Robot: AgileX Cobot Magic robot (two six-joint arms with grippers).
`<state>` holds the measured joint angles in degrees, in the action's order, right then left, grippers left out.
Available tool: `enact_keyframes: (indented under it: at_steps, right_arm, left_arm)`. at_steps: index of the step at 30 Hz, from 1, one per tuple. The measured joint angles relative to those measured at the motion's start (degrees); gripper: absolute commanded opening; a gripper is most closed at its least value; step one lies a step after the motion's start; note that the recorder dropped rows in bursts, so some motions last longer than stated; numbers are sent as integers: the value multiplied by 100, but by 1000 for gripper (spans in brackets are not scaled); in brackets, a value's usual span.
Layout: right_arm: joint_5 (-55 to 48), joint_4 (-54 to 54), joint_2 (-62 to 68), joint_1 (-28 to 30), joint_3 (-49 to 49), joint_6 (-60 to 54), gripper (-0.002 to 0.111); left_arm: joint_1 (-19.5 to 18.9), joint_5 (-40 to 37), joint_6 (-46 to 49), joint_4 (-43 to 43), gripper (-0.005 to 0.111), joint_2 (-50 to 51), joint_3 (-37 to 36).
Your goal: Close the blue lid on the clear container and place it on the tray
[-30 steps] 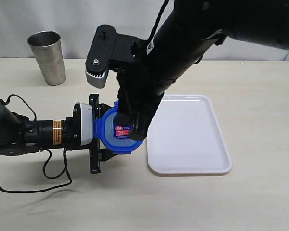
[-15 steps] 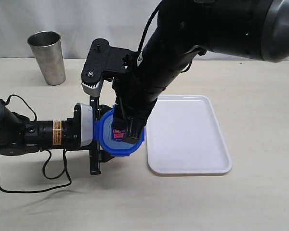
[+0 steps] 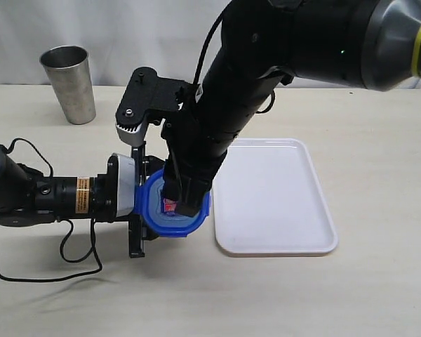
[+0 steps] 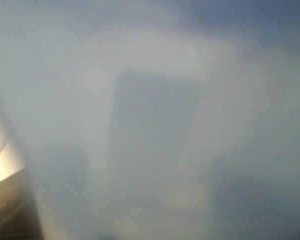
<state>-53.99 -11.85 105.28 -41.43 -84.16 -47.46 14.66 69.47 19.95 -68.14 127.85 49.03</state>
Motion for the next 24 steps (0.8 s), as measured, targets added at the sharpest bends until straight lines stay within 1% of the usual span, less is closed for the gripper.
enact_keyframes:
  at_steps: [3, 7, 12, 16, 18, 20, 22, 23, 24]
  right_arm:
    - [-70, 158, 24, 0, -154, 236, 46]
    - [-141, 583, 32, 0, -430, 949, 46]
    - [-228, 1389, -105, 0, -474, 1866, 46]
    - [-261, 1594, -263, 0, -474, 2325, 45]
    - [-166, 1605, -374, 0, -474, 2626, 38]
    - [-34, 1561, -471, 0, -474, 2921, 24]
    - [3, 1353, -512, 0, -474, 2981, 9]
    - [12, 1185, -512, 0, -474, 2968, 4]
    - [26, 1060, -512, 0, -453, 2908, 4]
  left_arm:
    - [0, 0, -95, 29, 0, 0, 0]
    - [0, 0, -505, 241, 0, 0, 0]
    - [0, 10, -908, 392, 0, 0, 0]
    - [0, -56, -1320, 380, 0, -108, 0]
    - [0, -67, -1597, 368, 0, -218, 0]
    - [0, -67, -1764, 291, 0, -313, 0]
    - [0, -67, -1839, 191, 0, -386, 0]
    - [0, -67, -1881, 149, 0, -408, 0]
    - [0, -67, -1908, 137, 0, -427, 0]
